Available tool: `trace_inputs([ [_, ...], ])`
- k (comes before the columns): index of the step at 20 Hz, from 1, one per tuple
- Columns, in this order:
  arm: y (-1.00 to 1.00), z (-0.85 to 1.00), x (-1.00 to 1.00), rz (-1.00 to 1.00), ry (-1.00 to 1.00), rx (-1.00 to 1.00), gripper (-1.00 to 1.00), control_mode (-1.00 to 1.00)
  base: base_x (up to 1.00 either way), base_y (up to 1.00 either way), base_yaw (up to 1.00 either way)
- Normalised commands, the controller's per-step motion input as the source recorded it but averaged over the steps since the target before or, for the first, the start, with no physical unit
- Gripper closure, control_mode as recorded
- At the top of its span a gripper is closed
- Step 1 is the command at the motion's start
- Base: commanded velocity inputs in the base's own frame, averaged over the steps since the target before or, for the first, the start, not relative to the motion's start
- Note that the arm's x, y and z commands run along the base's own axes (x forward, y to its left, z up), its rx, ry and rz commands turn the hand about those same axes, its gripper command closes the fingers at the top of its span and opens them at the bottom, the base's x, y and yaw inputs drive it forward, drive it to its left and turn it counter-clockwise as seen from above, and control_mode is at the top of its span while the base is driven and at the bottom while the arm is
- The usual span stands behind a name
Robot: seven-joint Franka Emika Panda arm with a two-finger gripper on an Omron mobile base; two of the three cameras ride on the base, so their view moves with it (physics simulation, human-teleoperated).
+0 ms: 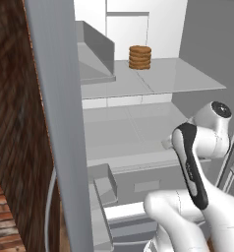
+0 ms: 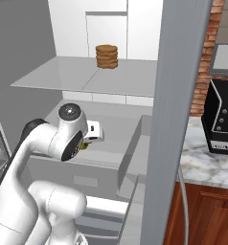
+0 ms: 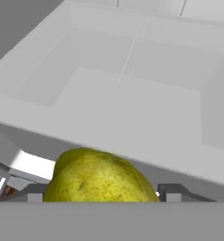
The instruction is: Pick up the pear and mango from the fridge and place one fruit on each plate on the dining counter.
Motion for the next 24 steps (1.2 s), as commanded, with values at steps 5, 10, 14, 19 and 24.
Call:
trace_inputs([
  [5, 0.05, 1.0, -0.56, 0.0, 0.14, 0.0, 1.0, -1.0, 0.0, 0.0, 0.0],
  [10, 0.05, 0.73, -0.11, -0.04, 0.06, 0.0, 1.0, -1.0, 0.0, 0.0, 0.0],
  [14, 0.0, 0.43, -0.31, -0.11, 0.0, 0.0, 1.0, -1.0, 0.0, 0.0, 0.0],
  [19, 0.0, 0.26, -0.48, -0.11, 0.0, 0.0, 1.0, -1.0, 0.0, 0.0, 0.0],
  [24, 0.01, 0.27, -0.48, -0.05, -0.03, 0.01, 1.0, -1.0, 0.0, 0.0, 0.0],
])
